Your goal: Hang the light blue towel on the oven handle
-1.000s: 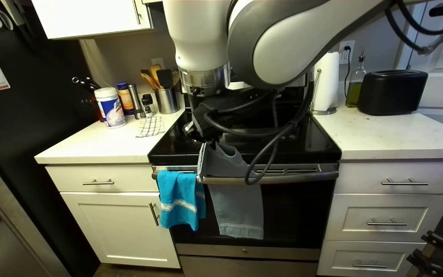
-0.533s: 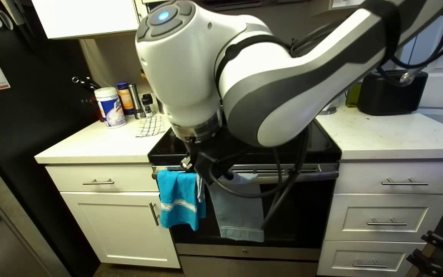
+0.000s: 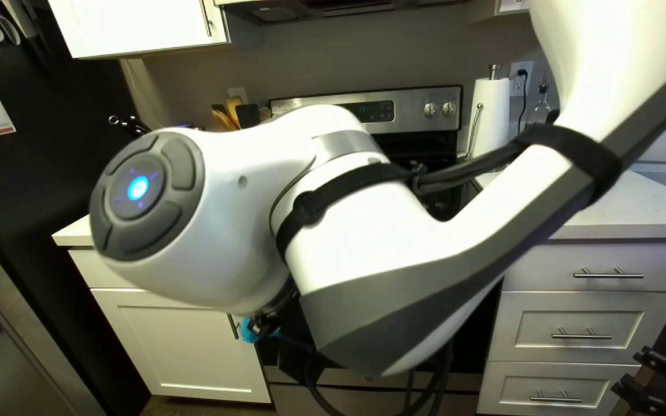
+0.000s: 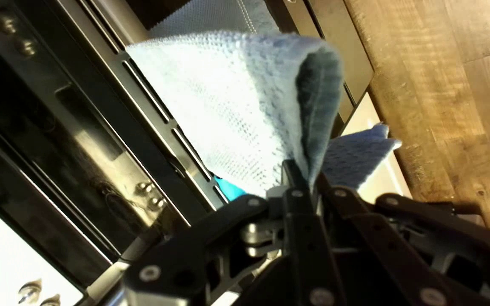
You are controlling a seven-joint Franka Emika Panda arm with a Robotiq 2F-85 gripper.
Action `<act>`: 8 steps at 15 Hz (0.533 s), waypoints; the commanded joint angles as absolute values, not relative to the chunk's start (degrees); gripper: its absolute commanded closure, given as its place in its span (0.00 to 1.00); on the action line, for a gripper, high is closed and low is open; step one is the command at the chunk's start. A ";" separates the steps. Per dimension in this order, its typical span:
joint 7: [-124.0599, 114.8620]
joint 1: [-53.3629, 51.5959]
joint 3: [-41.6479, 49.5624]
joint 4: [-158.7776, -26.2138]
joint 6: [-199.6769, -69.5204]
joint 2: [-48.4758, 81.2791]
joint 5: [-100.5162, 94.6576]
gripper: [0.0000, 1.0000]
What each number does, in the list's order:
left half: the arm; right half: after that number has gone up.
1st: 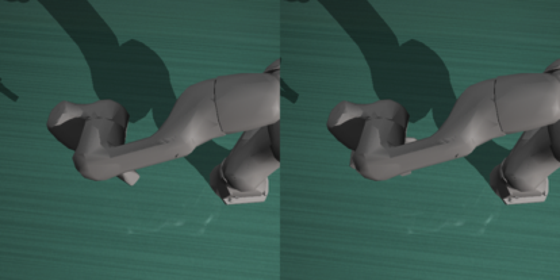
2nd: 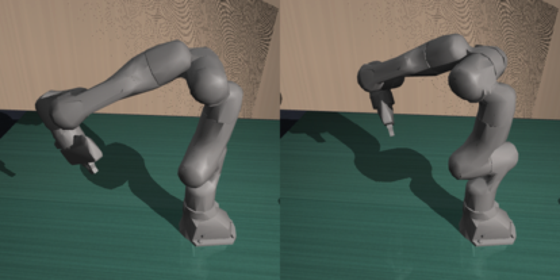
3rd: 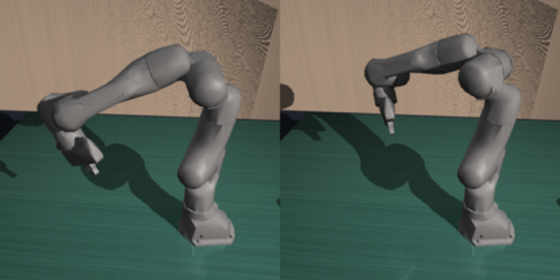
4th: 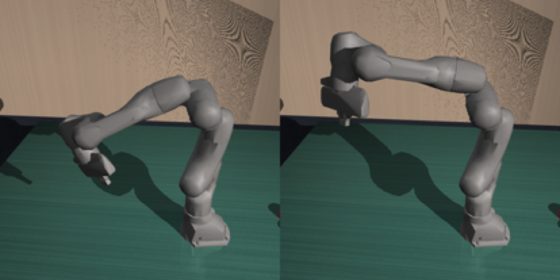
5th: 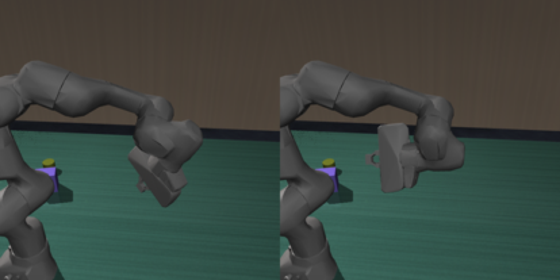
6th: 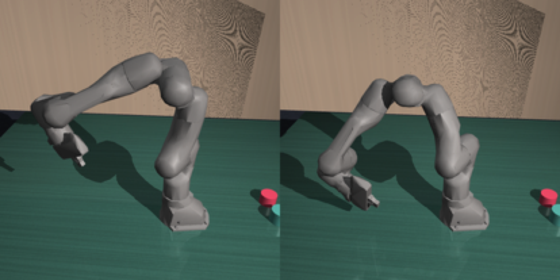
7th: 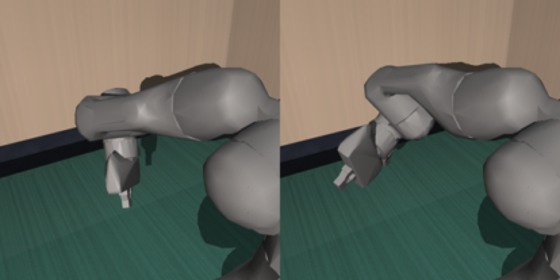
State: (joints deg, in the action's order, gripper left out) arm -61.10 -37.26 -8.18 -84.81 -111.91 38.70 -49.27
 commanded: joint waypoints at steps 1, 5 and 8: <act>-56.11 -39.72 -7.51 -80.06 -109.83 42.90 -51.80 0.99; -51.96 -39.76 -6.23 -73.50 -108.12 49.25 -49.67 0.99; -49.84 -40.01 -4.58 -68.41 -105.40 53.73 -49.26 0.70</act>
State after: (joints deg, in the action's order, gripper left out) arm -54.16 -39.52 -5.82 -74.71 -108.99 49.30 -50.43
